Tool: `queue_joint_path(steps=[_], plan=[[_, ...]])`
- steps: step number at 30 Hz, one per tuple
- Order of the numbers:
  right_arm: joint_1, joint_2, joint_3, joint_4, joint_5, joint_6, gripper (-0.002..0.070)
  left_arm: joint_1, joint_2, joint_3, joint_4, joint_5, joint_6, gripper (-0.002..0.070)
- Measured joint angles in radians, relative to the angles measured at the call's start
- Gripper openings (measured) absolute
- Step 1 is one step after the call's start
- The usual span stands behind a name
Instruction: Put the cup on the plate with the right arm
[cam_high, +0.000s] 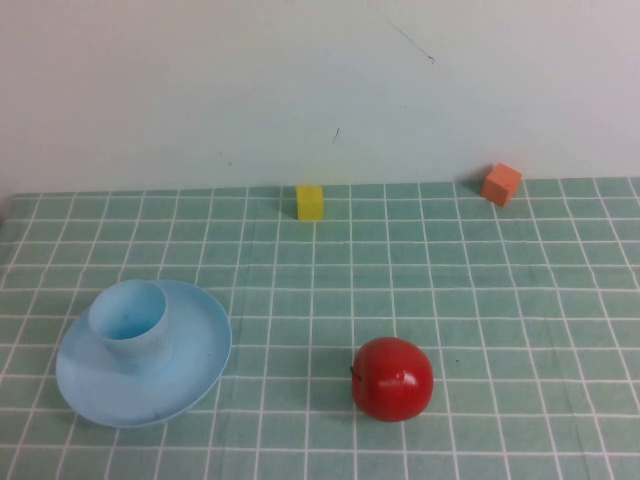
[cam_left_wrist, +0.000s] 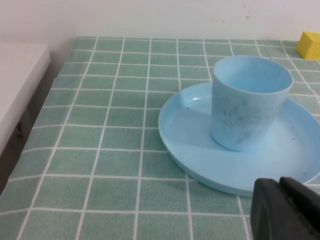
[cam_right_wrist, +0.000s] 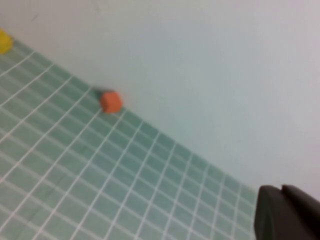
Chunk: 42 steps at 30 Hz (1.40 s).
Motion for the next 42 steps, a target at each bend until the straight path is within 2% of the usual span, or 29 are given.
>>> queue_joint_path(steps=[6, 13, 18, 21, 25, 29, 37, 39, 42], plan=[[0.0, -0.162, 0.288, 0.215, -0.098, 0.014, -0.0003, 0.0, 0.0, 0.0, 0.0, 0.0, 0.0, -0.0003], [0.0, -0.254, 0.594, 0.465, -0.406, 0.031, -0.0003, 0.0, 0.0, 0.0, 0.0, 0.0, 0.0, -0.0003], [0.0, -0.254, 0.735, 0.662, -0.624, 0.04, -0.0003, 0.0, 0.0, 0.0, 0.0, 0.0, 0.0, -0.0003], [0.0, -0.254, 0.774, 0.731, -0.662, 0.04, -0.0003, 0.0, 0.0, 0.0, 0.0, 0.0, 0.0, -0.0003], [0.0, -0.254, 0.802, 0.756, -0.655, 0.04, -0.0003, 0.0, 0.0, 0.0, 0.0, 0.0, 0.0, -0.0003], [0.071, -0.255, 0.819, 0.766, -0.64, 0.041, -0.0003, 0.0, 0.0, 0.0, 0.0, 0.0, 0.0, -0.0003], [0.075, -0.256, 0.829, 0.727, -0.638, 0.041, -0.0003, 0.0, 0.0, 0.0, 0.0, 0.0, 0.0, -0.0003], [0.058, -0.258, 0.835, 0.698, -0.653, 0.041, -0.0003, 0.0, 0.0, 0.0, 0.0, 0.0, 0.0, -0.0003], [-0.043, -0.268, 0.856, 0.659, -0.682, 0.041, -0.0003, 0.0, 0.0, 0.0, 0.0, 0.0, 0.0, -0.0003]])
